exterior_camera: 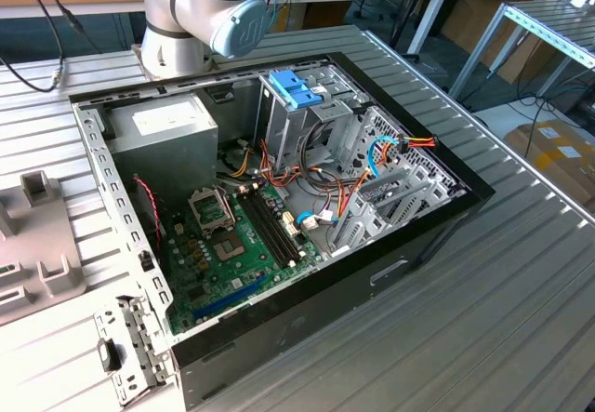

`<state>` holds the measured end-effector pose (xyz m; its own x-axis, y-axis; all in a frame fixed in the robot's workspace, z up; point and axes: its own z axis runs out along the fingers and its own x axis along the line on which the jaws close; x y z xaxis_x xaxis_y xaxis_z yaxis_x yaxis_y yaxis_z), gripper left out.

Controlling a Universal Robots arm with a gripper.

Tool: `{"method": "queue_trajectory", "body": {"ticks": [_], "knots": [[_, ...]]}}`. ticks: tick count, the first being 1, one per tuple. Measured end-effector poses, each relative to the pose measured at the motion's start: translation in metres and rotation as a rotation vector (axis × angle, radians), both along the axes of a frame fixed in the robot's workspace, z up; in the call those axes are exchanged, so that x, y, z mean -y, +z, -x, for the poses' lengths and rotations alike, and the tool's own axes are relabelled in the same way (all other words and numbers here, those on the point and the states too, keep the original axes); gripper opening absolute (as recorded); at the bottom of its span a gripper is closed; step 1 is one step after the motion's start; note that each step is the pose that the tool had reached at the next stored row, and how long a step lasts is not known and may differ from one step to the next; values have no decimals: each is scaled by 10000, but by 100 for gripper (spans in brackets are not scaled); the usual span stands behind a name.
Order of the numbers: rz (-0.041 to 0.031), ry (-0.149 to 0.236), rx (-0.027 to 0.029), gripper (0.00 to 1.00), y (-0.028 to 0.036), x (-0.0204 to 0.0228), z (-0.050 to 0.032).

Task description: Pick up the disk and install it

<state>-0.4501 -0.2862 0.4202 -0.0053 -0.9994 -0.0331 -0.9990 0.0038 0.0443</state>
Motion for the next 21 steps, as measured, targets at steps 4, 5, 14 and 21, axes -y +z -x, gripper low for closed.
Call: {"method": "queue_trajectory", "body": {"ticks": [4,5,14,21], "knots": [[0,0,1,37,29,0,0],[0,0,0,37,37,0,0],[0,0,0,37,113,0,0],[0,0,1,37,174,0,0]]}}
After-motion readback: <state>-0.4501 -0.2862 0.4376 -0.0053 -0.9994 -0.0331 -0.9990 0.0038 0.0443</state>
